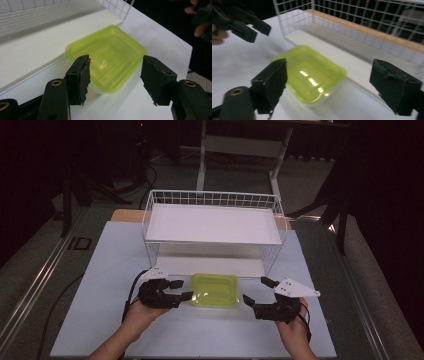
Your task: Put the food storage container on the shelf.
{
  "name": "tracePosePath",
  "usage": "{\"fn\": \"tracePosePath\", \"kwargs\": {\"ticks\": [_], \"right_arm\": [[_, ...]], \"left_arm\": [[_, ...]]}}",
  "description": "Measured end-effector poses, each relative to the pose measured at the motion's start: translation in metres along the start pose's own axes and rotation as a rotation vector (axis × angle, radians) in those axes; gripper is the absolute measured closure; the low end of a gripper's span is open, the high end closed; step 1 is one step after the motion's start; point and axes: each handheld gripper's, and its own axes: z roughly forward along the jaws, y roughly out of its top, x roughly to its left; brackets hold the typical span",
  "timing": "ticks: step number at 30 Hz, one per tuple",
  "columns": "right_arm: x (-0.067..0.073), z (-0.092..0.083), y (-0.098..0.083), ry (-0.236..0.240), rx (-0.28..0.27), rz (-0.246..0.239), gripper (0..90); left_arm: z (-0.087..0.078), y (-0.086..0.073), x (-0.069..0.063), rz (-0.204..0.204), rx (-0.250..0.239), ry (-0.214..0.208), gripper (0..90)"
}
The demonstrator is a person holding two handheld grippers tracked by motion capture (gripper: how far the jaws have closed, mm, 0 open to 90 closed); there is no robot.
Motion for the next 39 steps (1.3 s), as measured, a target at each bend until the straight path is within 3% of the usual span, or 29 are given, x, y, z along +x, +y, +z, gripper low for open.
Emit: {"fn": "tracePosePath", "kwargs": {"ticks": [3, 8, 12, 16, 19, 25, 27, 28, 30, 34, 35, 39], "right_arm": [[-0.002, 0.005, 0.002, -0.015, 0.048, 0.045, 12.9], [-0.006, 0.021, 0.003, 0.014, 0.105, 0.128, 11.7], [-0.012, 0.035, 0.002, 0.021, 0.153, 0.237, 12.6], [-0.018, 0.054, -0.005, 0.035, 0.231, 0.368, 14.8], [-0.02, 0.059, -0.008, 0.039, 0.255, 0.411, 16.7], [-0.027, 0.075, -0.017, 0.061, 0.316, 0.539, 24.5], [-0.027, 0.079, -0.019, 0.068, 0.346, 0.57, 32.5], [-0.026, 0.081, -0.021, 0.069, 0.356, 0.605, 40.6], [-0.026, 0.082, -0.023, 0.075, 0.371, 0.64, 46.8], [-0.025, 0.082, -0.025, 0.057, 0.389, 0.65, 57.5], [-0.025, 0.081, -0.026, 0.048, 0.393, 0.652, 62.9], [-0.024, 0.082, -0.028, 0.03, 0.41, 0.633, 70.4]], "left_arm": [[0.006, 0.004, 0.003, -0.018, 0.014, 0.01, 39.3], [0.012, 0.008, 0.01, -0.074, 0.014, 0.037, 35.8], [0.016, 0.01, 0.015, -0.12, 0.026, 0.038, 32.7], [0.026, 0.008, 0.021, -0.175, 0.072, 0.058, 31.3], [0.033, 0.005, 0.025, -0.22, 0.09, 0.053, 31.5], [0.045, -0.004, 0.028, -0.282, 0.113, 0.05, 40.7], [0.047, -0.006, 0.03, -0.297, 0.125, 0.044, 48.0], [0.047, -0.007, 0.03, -0.304, 0.128, 0.047, 51.3], [0.048, -0.009, 0.031, -0.31, 0.132, 0.044, 56.7], [0.048, -0.013, 0.034, -0.339, 0.152, 0.04, 64.1], [0.048, -0.013, 0.034, -0.341, 0.153, 0.038, 66.5], [0.046, -0.011, 0.032, -0.328, 0.151, 0.045, 69.4]]}}
